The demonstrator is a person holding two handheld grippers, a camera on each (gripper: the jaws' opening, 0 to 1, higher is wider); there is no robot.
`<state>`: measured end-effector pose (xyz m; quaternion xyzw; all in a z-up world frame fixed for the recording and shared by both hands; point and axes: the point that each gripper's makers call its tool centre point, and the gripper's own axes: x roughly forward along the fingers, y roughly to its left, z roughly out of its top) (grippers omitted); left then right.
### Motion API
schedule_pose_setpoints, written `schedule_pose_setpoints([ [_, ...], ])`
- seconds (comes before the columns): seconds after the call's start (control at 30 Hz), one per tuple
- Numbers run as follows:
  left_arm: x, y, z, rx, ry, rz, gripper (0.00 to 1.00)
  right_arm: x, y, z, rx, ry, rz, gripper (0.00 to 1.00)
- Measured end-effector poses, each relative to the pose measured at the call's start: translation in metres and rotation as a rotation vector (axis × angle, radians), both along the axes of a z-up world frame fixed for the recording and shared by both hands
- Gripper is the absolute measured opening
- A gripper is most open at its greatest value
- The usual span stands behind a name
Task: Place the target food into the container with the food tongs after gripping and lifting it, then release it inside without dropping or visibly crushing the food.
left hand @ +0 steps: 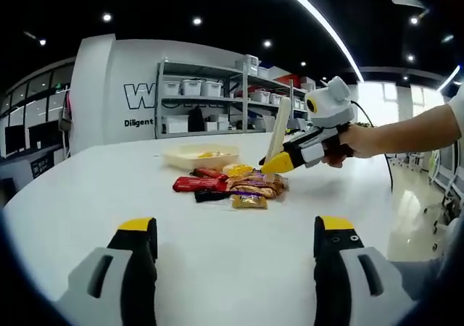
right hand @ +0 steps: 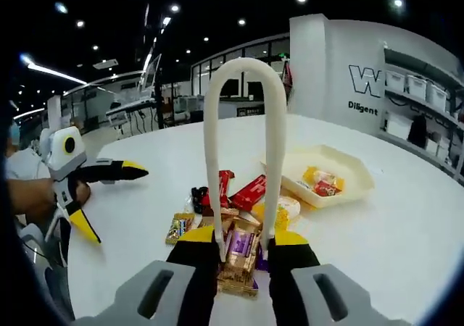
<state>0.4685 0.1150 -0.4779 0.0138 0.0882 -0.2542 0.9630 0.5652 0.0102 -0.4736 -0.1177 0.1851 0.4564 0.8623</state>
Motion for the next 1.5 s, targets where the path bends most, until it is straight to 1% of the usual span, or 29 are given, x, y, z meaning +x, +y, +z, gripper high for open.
schedule_pose_setpoints([
  [0.07, 0.0, -0.001, 0.0, 0.004, -0.001, -0.004, 0.88, -0.002, 0.001, 0.0, -0.002, 0.001, 0.004, 0.15],
  [0.1, 0.0, -0.001, 0.0, 0.005, -0.002, -0.006, 0.88, -0.001, -0.001, 0.0, 0.001, 0.011, -0.019, 0.14],
  [0.2, 0.0, -0.001, -0.001, 0.0, 0.006, -0.005, 0.88, 0.002, -0.002, 0.0, 0.023, 0.038, -0.038, 0.13],
  [0.23, 0.0, 0.0, -0.001, -0.003, 0.005, -0.004, 0.88, 0.003, -0.003, 0.002, 0.027, 0.036, -0.043, 0.13],
  [0.3, 0.0, -0.001, 0.0, -0.003, -0.001, -0.009, 0.88, 0.003, -0.002, 0.012, 0.087, 0.034, -0.041, 0.13],
  [0.4, 0.0, -0.001, -0.001, 0.0, 0.001, -0.012, 0.88, 0.005, -0.002, 0.027, 0.141, 0.04, -0.058, 0.14],
  [0.57, -0.001, -0.002, 0.0, 0.012, -0.014, -0.016, 0.87, 0.013, -0.011, 0.049, 0.172, 0.017, -0.074, 0.14],
  [0.63, -0.001, -0.002, 0.001, 0.015, -0.018, -0.015, 0.87, 0.019, -0.018, 0.064, 0.21, 0.019, -0.096, 0.14],
  [0.73, 0.0, -0.002, -0.002, 0.015, -0.004, -0.011, 0.89, 0.027, -0.026, 0.077, 0.208, -0.006, -0.112, 0.14],
  [0.9, 0.0, -0.002, -0.001, 0.022, -0.011, -0.011, 0.91, 0.037, -0.037, 0.099, 0.212, -0.038, -0.128, 0.14],
  [1.03, 0.001, 0.001, 0.001, 0.024, -0.026, 0.006, 0.96, 0.04, -0.042, 0.112, 0.226, -0.05, -0.143, 0.14],
  [1.07, 0.002, 0.001, 0.001, 0.024, -0.026, 0.011, 0.97, 0.041, -0.042, 0.113, 0.226, -0.053, -0.145, 0.14],
  [1.1, 0.001, 0.002, -0.001, 0.016, -0.012, 0.022, 0.99, 0.043, -0.044, 0.116, 0.234, -0.053, -0.152, 0.14],
  [1.13, 0.001, 0.003, -0.002, 0.007, 0.007, 0.022, 0.99, 0.043, -0.044, 0.118, 0.241, -0.051, -0.155, 0.14],
  [1.17, 0.002, 0.003, -0.002, 0.005, 0.008, 0.025, 0.99, 0.043, -0.043, 0.121, 0.255, -0.049, -0.156, 0.14],
  [1.23, 0.002, 0.003, -0.001, 0.009, -0.003, 0.025, 0.99, 0.042, -0.042, 0.125, 0.262, -0.054, -0.156, 0.14],
  [1.3, 0.001, 0.002, -0.002, 0.011, 0.001, 0.023, 0.99, 0.042, -0.04, 0.127, 0.263, -0.058, -0.155, 0.14],
  [1.43, 0.0, 0.002, -0.001, 0.017, -0.01, 0.021, 0.99, 0.045, -0.037, 0.13, 0.252, -0.067, -0.148, 0.14],
  [1.5, -0.001, 0.001, 0.0, 0.028, -0.027, 0.02, 0.98, 0.049, -0.035, 0.131, 0.249, -0.069, -0.148, 0.15],
])
